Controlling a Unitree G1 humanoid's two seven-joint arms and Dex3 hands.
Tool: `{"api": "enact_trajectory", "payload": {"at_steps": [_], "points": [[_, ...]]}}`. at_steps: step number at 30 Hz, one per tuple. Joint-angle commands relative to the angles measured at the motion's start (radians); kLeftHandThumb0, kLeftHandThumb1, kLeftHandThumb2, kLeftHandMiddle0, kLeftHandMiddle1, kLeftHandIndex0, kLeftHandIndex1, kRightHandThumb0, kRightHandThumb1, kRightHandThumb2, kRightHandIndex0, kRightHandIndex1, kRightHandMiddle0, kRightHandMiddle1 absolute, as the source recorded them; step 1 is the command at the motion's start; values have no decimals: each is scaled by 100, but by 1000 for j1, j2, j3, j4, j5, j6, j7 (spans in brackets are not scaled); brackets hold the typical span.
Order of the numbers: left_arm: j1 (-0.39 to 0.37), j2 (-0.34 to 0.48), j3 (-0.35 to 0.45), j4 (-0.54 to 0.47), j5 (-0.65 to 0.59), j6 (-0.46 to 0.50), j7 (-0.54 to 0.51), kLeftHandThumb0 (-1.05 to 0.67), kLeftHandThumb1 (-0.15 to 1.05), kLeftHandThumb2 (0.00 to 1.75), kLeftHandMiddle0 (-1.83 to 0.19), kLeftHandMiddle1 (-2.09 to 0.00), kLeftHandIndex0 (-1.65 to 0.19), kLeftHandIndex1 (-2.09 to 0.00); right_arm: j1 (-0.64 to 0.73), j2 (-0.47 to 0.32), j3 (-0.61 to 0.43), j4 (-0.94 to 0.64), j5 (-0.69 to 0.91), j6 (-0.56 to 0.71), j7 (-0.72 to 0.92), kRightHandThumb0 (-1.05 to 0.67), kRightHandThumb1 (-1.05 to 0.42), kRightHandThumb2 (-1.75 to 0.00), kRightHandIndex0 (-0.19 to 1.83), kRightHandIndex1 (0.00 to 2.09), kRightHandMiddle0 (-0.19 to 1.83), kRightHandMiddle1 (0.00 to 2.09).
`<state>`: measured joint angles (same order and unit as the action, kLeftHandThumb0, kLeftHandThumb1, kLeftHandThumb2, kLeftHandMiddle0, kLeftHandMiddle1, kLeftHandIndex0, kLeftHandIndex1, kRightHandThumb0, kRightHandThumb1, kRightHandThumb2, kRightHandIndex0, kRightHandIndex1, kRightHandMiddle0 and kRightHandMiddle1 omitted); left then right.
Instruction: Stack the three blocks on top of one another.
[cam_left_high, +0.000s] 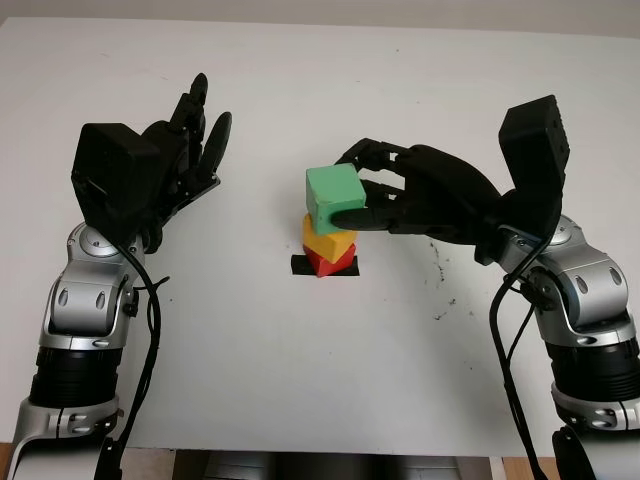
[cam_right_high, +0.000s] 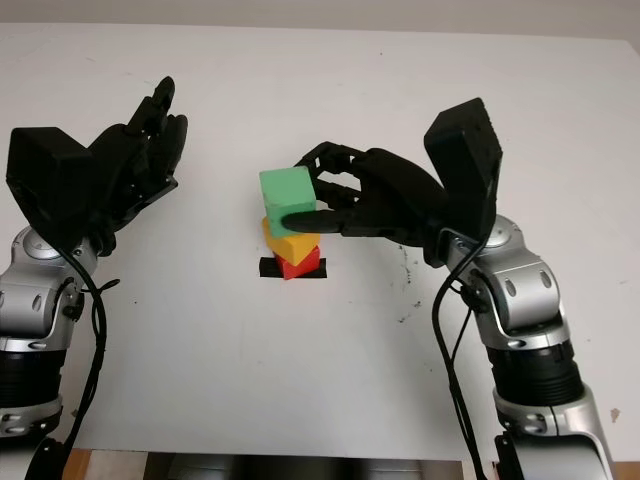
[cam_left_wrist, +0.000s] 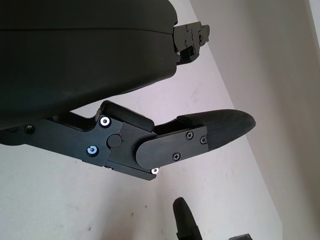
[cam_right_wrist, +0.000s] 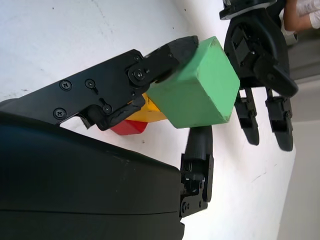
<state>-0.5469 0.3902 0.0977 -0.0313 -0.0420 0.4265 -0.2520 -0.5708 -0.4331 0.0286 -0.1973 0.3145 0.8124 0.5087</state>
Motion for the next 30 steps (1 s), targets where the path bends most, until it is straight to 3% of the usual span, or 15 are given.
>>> {"api": "enact_trajectory", "payload": {"at_steps": [1,5,7,13,18,20,24,27,30], "points": [[4,15,6,-13,3,-3,-4,-79,105,67,19,0,19,0,17,-20,-17,-48,16,2,15,-72,-85,-5,-7,4,-15,65],[5,11,9,-8,-1,-12,-2,-78,105,67,19,-1,19,0,42,-47,-33,-94,33,-12,47,-82,-85,-5,-18,1,-19,16],[4,11,9,-2,-2,-20,-3,-79,105,67,19,-2,19,0,56,-68,-41,-106,43,-48,89,-87,-87,-6,-19,0,-19,3],[1,13,12,9,-8,-27,-8,-78,105,65,19,-3,19,0,78,-143,-64,-128,84,-164,236,-102,-92,-7,-19,0,-19,0],[-1,11,10,16,-7,-36,-7,-79,105,63,19,-4,19,-1,71,-165,-109,-163,129,-171,249,-105,-95,-7,-19,0,-19,0],[-3,10,12,21,-10,-39,-8,-78,105,64,19,-4,19,-1,75,-130,-149,-171,158,-168,199,-105,-100,-10,-19,0,-19,0],[-7,11,13,32,-11,-49,-8,-77,105,64,19,-2,19,0,70,-18,-214,-182,134,-193,-34,-95,-105,-69,-19,0,-19,0],[-12,11,13,52,-11,-63,-8,-77,105,65,19,-1,19,0,34,43,-232,-129,80,-219,-188,-88,-105,-79,-19,0,-19,0],[-19,7,13,83,-8,-87,-2,-78,105,66,19,0,19,0,4,80,-236,-51,36,-231,-290,-84,-105,-75,-19,0,-19,0]]}}
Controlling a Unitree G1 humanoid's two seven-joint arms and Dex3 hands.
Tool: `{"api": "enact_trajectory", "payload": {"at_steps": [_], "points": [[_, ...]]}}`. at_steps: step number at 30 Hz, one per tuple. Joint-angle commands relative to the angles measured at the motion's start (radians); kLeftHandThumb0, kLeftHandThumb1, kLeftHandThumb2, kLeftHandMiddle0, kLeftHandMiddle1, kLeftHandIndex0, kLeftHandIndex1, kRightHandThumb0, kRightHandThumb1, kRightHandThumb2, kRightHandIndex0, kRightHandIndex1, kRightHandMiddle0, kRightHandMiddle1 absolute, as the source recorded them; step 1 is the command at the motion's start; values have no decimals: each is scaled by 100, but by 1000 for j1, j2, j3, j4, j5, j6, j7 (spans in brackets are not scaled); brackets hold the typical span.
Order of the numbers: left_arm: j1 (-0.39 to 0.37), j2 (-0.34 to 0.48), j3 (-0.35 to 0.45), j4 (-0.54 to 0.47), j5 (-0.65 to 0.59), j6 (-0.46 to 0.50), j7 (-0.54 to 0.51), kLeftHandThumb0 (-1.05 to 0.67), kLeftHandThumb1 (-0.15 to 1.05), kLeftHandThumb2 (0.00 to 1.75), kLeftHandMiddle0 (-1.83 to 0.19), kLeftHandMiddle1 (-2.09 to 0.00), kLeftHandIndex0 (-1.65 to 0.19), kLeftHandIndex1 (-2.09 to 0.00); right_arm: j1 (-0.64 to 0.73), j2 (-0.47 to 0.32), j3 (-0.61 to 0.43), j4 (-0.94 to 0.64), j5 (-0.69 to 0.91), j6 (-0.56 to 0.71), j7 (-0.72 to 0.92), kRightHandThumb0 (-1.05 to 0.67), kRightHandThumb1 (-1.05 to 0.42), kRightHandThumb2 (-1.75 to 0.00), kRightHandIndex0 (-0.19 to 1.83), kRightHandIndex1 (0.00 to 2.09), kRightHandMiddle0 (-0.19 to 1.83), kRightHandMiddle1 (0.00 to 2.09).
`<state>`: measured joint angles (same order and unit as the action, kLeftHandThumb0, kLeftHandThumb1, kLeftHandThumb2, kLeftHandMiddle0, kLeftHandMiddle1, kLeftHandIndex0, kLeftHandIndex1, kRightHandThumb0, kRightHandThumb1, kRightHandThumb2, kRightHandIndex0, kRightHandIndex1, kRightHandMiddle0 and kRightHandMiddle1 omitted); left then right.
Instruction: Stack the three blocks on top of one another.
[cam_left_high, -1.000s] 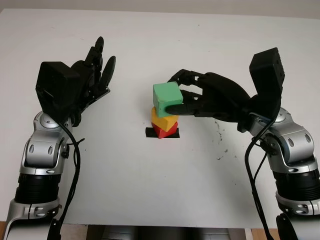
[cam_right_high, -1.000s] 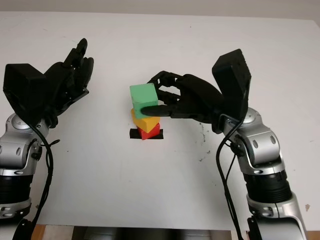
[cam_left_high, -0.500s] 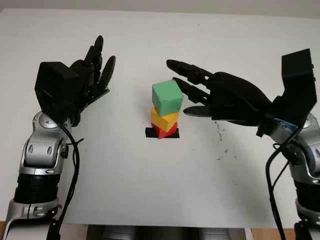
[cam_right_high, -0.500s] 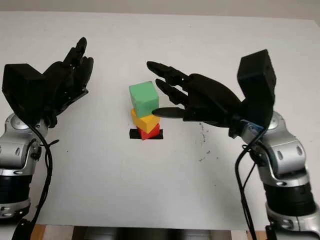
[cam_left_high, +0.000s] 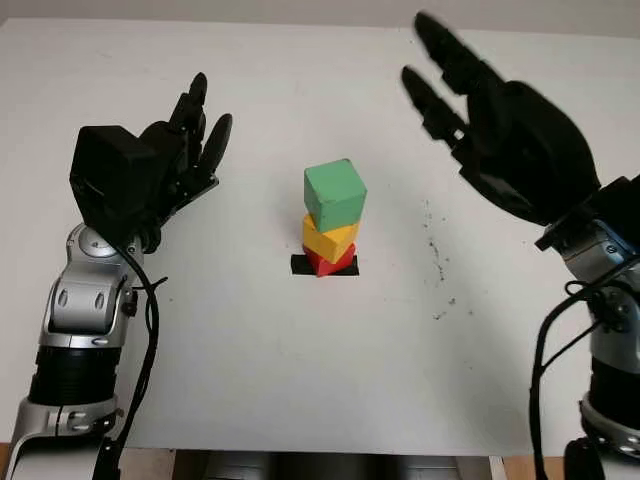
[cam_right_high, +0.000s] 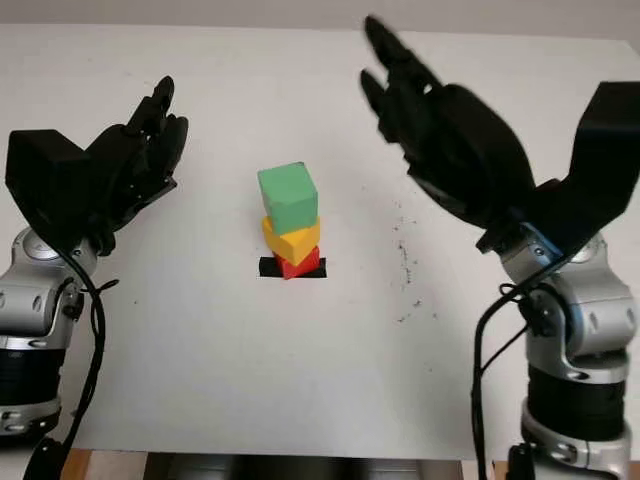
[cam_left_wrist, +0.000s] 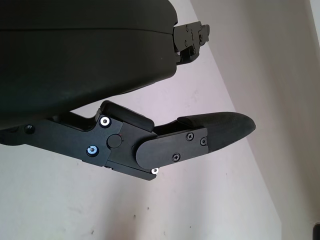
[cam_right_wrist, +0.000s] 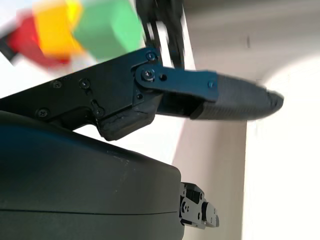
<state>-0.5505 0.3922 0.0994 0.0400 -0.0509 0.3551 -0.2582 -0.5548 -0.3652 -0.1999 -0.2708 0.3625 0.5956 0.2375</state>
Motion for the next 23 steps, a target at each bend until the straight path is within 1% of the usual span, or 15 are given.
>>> {"api": "enact_trajectory", "payload": {"at_steps": [1,4,7,11,23], "points": [[-18,2,13,23,-1,-23,6,-78,105,65,19,0,19,0,-18,19,-6,51,-25,-22,-37,-84,-105,-74,-19,0,-19,0],[-24,-7,20,47,-10,-36,13,-79,105,65,19,0,19,0,-32,31,8,119,-59,-35,-68,-85,-105,-73,-19,0,-19,0],[-29,-14,22,70,-9,-56,24,-78,105,65,19,0,19,0,-38,45,15,151,-83,-34,-93,-84,-105,-73,-19,0,-19,0],[-31,-18,18,92,-2,-85,35,-79,105,63,19,0,19,0,-39,54,28,170,-107,-32,-111,-81,-105,-73,-19,0,-19,0],[-25,-42,26,116,-12,-147,52,-77,105,64,19,-2,19,-1,-20,71,68,218,-136,-35,-77,-85,-105,-74,-19,0,-19,0]]}}
